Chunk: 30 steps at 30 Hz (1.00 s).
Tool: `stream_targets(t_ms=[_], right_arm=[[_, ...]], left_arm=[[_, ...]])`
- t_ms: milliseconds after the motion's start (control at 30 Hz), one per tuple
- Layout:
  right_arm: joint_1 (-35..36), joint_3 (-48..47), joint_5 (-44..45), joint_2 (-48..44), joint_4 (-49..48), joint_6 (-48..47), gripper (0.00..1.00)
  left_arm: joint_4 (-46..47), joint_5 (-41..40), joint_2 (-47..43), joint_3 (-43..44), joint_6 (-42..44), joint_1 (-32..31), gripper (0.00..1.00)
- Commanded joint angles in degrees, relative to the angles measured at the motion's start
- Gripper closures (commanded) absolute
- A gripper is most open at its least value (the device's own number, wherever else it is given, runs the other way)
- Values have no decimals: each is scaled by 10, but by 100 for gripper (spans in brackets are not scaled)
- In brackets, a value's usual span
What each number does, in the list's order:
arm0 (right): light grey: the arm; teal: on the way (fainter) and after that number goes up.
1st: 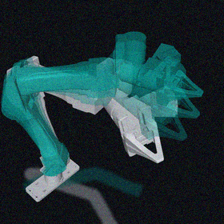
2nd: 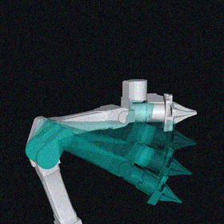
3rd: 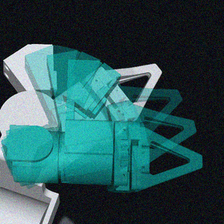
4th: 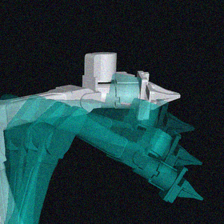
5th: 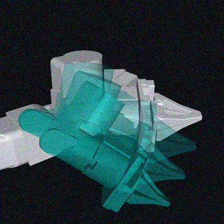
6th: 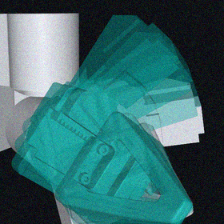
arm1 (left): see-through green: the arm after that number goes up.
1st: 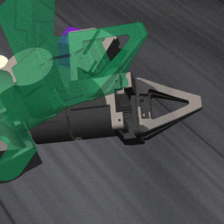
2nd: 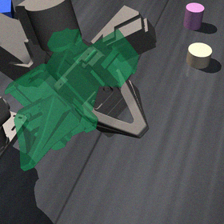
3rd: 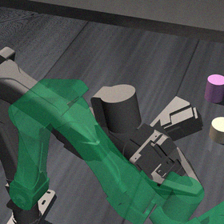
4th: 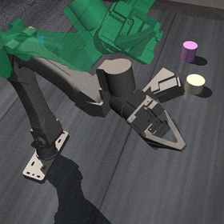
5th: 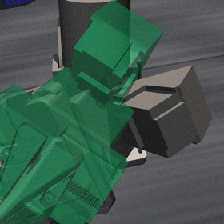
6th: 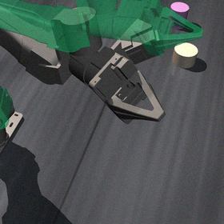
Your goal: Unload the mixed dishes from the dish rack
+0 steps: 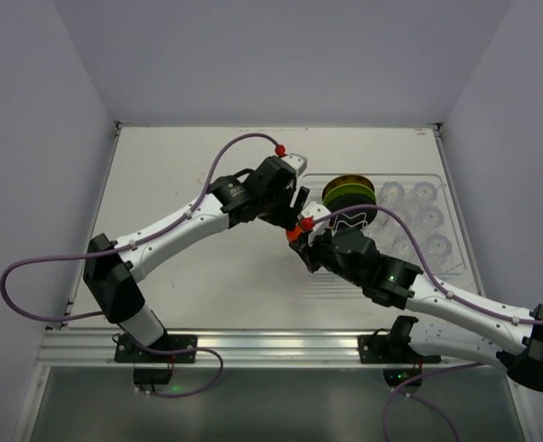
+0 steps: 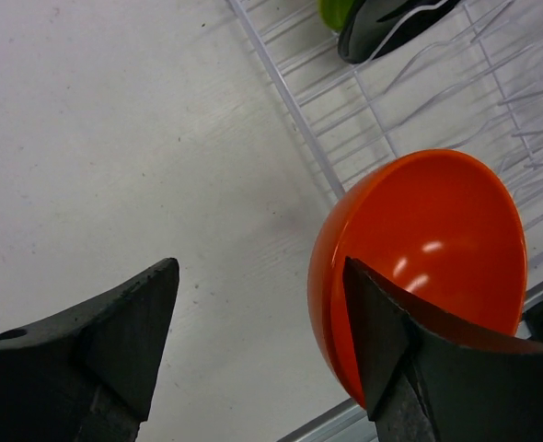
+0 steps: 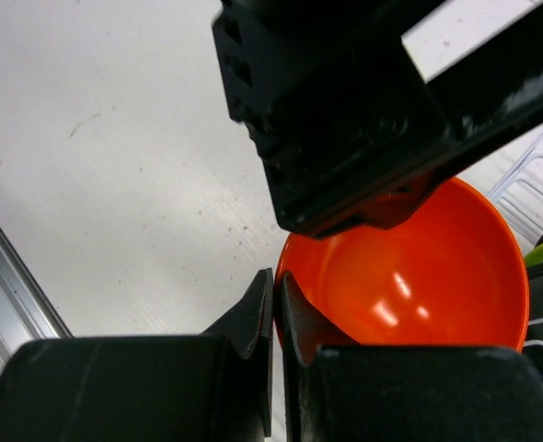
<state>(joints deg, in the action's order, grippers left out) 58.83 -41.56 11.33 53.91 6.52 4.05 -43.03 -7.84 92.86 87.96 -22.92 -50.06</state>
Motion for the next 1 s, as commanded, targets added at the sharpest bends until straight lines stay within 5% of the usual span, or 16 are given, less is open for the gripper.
stream_targets(t_ms=[0, 67, 233, 367, 467, 500, 567, 800, 967], right_arm=[[5, -7, 3, -15, -78, 2, 100], [5, -5, 2, -14, -83, 2, 100], [5, -1, 8, -14, -83, 3, 100], [5, 5, 20, -12, -88, 13, 100], [5, 15, 39, -23, -89, 37, 56], [5, 24, 40, -39, -89, 51, 26], [5, 31, 35, -63, -87, 65, 3], [4, 33, 67, -170, -43, 144, 1], [-6, -21, 109, -130, 64, 211, 1]], left_arm=[[-1, -17, 20, 0, 6, -4, 24], [7, -7, 24, -1, 2, -4, 29], [31, -4, 21, 2, -6, -6, 100], [46, -31, 7, -2, -20, -6, 100], [44, -81, -7, -4, -33, -1, 100], [44, -92, -15, -5, -35, 4, 100], [62, -81, -29, -26, -48, 42, 100], [230, 4, -140, -190, -138, 325, 100], [321, 50, -26, -210, -196, 470, 100]])
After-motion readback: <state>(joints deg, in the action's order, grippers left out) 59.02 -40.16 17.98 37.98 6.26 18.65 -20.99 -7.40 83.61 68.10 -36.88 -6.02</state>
